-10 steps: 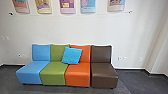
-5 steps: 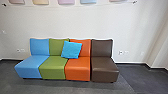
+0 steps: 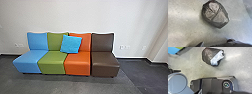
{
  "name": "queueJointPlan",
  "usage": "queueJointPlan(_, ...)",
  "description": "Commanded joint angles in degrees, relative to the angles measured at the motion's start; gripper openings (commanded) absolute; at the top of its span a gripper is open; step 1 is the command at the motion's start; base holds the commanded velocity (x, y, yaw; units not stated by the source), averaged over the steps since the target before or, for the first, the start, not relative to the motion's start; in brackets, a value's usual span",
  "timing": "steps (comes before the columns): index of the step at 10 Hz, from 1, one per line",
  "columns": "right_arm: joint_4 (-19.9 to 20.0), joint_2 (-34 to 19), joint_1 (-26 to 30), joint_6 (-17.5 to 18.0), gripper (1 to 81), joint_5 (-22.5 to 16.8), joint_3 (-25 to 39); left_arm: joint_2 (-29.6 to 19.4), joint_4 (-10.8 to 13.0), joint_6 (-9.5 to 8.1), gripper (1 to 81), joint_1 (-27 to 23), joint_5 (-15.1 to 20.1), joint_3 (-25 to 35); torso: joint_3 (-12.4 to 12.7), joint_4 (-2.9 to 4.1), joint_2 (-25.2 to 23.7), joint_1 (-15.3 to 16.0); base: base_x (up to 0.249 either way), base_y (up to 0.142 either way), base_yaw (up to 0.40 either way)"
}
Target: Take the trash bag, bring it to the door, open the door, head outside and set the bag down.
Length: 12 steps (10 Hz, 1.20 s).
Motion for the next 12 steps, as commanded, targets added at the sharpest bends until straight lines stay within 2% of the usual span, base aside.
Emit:
queueJointPlan(1, 0.69, -3.46, 3.4, 0.2, 81.1, -2.28, 1.13, -0.5, -1.53, 0.03, 81.1, -6.0, 3.42, 0.3, -5.0, 0.0, -5.31, 3.47, 0.0, 0.0, 0.0)
queueJointPlan(2, 0.77, -3.55, 3.58, 0.2, 81.1, -2.28, 1.21, -0.41, -2.23, 0.11, 81.1, -6.0, 3.42, 0.3, -1.42, 0.0, -13.03, 8.22, 0.0, 0.0, 0.0)
queueJointPlan(3, 0.77, -3.47, 3.49, 0.2, 81.1, -2.37, 1.22, -0.06, -2.33, 0.12, 81.1, -5.92, 3.42, 0.3, -3.19, 0.0, -9.2, 5.57, 0.0, 0.0, 0.0)
queueJointPlan(6, 0.77, -4.6, 3.75, 0.29, 81.1, -2.37, 2.1, -0.06, -3.03, 0.03, 81.1, -7.49, 3.42, 0.55, -4.64, 0.0, -13.46, 8.0, 0.0, 0.0, 0.0)
queueJointPlan(8, 0.77, -5.31, 4.45, 0.29, 81.1, -2.37, 3.06, 0.29, -3.11, 0.03, 81.1, -10.22, 5.61, 1.35, -4.94, 0.0, -17.03, 9.86, 0.0, 0.0, 0.0)
queueJointPlan(12, 0.77, -6.89, 4.89, 0.9, 81.1, -2.37, 4.38, 1.79, -3.64, -0.15, 81.1, -15.23, 7.82, 1.17, -4.96, 0.0, -24.65, 13.86, 0.0, 0.0, 0.0)
